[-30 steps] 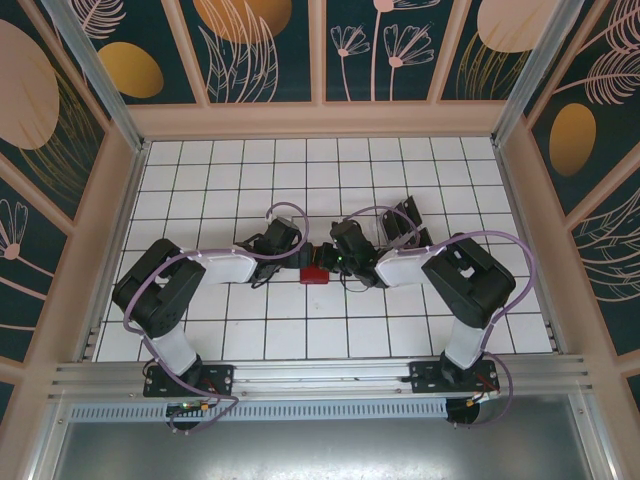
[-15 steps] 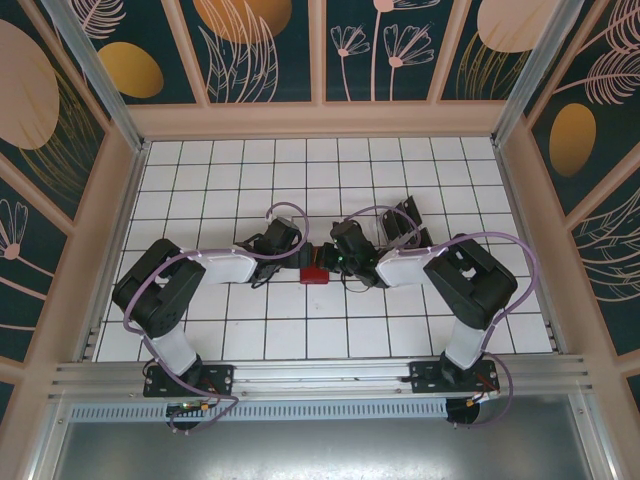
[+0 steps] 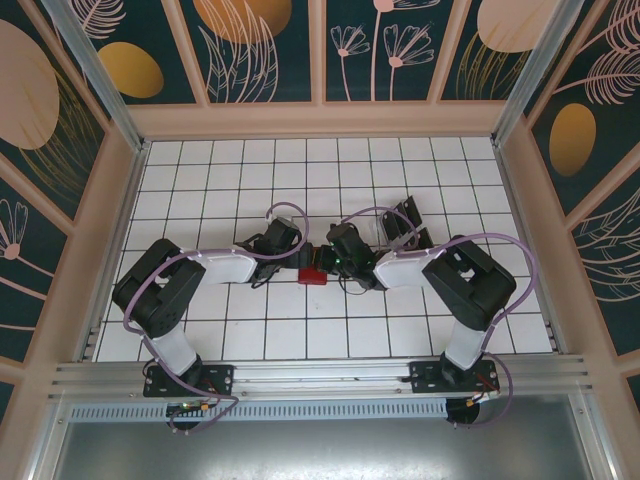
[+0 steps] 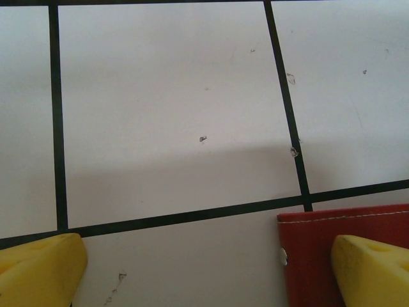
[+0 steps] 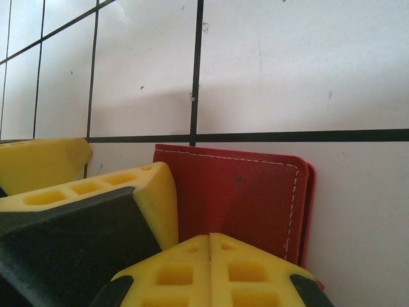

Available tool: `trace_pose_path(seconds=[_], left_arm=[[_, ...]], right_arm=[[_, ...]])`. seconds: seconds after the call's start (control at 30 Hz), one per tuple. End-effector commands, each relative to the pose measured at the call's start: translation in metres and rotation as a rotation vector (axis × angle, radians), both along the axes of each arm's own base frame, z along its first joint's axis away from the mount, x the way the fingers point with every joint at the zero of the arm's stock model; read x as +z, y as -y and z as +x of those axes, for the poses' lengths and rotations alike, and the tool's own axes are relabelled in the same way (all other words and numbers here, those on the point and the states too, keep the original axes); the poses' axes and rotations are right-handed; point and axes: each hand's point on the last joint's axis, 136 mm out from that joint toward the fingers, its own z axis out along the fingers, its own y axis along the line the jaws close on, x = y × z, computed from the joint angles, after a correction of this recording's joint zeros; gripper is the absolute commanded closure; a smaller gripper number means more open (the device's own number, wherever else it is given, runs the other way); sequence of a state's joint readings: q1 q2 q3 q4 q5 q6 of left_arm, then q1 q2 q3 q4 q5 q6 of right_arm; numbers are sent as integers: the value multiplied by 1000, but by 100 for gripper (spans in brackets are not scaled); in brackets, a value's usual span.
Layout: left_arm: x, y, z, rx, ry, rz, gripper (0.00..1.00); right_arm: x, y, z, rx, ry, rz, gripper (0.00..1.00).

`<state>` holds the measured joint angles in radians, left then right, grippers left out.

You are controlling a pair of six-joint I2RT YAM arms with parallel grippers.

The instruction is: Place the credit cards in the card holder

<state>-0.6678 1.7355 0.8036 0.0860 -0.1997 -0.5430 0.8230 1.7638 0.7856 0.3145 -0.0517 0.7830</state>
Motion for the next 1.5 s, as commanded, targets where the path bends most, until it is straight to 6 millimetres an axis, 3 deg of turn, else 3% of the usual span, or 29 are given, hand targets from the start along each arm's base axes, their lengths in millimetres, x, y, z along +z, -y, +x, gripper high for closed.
trace_pose_path(seconds=[0.0, 0.13, 0.4, 0.6, 0.77, 0.97, 1.13, 1.47], left_arm=[[-29, -16, -17, 15, -89, 62, 1], [-28, -17, -17, 17, -89, 61, 1], [-29, -17, -17, 20, -90, 57, 2], [-28, -17, -17, 19, -91, 67, 1], [-18, -21, -13, 41, -73, 72, 2], [12, -28, -8, 66, -12, 52, 2], [23, -29, -19, 49, -4, 12, 2], [16, -13, -53, -70, -70, -134, 1]], right_arm=[[-40, 18, -34, 44, -116, -143, 100], [-45, 17, -36, 63, -106, -187, 100], [-74, 30, -53, 51, -176, -229, 100], [-77, 34, -56, 59, -180, -253, 100], [-76, 35, -54, 64, -176, -265, 100], [-74, 38, -48, 64, -173, -267, 100], [-68, 38, -41, 69, -166, -258, 100], [-60, 31, -39, 82, -171, -219, 100]])
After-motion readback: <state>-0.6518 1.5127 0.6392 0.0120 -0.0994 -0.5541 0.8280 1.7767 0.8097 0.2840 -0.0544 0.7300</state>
